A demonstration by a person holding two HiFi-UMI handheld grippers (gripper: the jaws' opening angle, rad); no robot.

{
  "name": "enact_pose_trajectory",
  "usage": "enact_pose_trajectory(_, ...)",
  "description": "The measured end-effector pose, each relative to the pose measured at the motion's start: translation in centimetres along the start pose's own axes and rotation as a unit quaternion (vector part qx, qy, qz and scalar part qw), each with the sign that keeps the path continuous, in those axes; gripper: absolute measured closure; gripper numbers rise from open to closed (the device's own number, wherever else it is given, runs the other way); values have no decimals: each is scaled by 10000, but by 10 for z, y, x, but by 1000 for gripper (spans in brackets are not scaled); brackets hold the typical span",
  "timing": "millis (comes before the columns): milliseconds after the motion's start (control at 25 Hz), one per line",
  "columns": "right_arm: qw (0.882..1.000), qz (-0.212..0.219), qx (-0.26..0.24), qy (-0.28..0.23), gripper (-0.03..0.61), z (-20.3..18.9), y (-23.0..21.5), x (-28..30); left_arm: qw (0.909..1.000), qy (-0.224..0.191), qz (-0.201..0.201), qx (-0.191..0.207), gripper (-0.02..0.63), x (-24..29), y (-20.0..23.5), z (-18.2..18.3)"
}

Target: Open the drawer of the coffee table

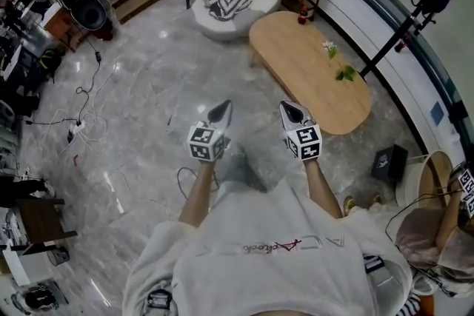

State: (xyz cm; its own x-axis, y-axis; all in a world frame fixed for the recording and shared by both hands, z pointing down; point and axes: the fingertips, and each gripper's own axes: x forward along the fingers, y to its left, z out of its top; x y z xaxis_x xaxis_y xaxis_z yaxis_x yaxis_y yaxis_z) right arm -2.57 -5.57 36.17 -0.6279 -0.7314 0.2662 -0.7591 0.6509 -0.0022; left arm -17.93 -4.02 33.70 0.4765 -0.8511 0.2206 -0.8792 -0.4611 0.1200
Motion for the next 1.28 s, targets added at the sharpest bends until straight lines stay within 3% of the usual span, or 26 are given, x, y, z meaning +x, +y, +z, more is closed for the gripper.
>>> enact_pose_trajectory(520, 10000, -64, 19, 43, 574, 2, -25, 46, 10000, 24, -57, -9, 615, 45, 35, 5)
enact_pose_trajectory(840, 9998, -176, -44, 93, 574, 20, -58, 112, 9997, -23, -213, -112, 615, 104, 88, 18)
enact_pose_trajectory(1280, 9988, -458, -8, 148, 574, 69, -111, 214, 9980, 46, -624, -74, 615, 201, 171, 66)
